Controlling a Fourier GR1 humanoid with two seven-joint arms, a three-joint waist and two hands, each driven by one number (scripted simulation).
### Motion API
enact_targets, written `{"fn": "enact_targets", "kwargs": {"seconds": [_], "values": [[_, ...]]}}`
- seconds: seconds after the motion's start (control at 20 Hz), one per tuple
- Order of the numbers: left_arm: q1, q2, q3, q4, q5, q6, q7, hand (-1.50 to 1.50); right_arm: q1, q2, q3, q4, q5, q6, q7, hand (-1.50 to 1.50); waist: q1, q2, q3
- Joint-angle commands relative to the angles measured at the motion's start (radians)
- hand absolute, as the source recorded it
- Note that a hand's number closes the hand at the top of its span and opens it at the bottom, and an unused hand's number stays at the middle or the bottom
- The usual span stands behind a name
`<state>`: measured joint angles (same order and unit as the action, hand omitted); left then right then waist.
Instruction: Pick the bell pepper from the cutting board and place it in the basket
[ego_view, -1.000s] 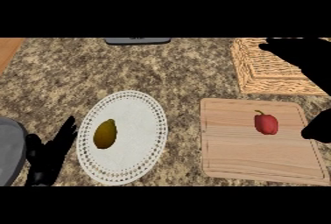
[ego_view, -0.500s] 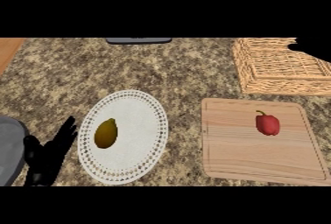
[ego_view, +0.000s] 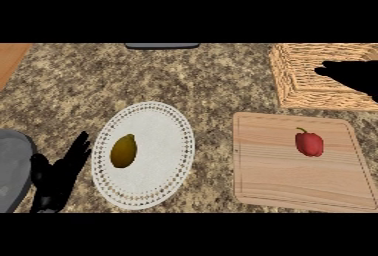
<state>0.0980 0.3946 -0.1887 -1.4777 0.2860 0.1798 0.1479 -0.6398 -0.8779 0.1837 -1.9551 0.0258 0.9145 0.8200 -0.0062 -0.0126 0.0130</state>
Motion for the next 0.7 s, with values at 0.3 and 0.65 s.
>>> {"fn": "enact_targets", "kwargs": {"seconds": [0.3,0.65], "values": [[0.013,-0.032,-0.037,0.074,-0.032,0.000,0.077,0.00,0.135,0.100,0.074,0.017,0.250,-0.080,-0.094,-1.50,0.014,0.019,-0.011],[0.040,-0.036,-0.010,0.087,-0.023,-0.022,0.057,0.00,0.250,0.105,0.123,0.005,0.374,-0.115,-0.145,-1.50,0.004,0.015,-0.012]]}}
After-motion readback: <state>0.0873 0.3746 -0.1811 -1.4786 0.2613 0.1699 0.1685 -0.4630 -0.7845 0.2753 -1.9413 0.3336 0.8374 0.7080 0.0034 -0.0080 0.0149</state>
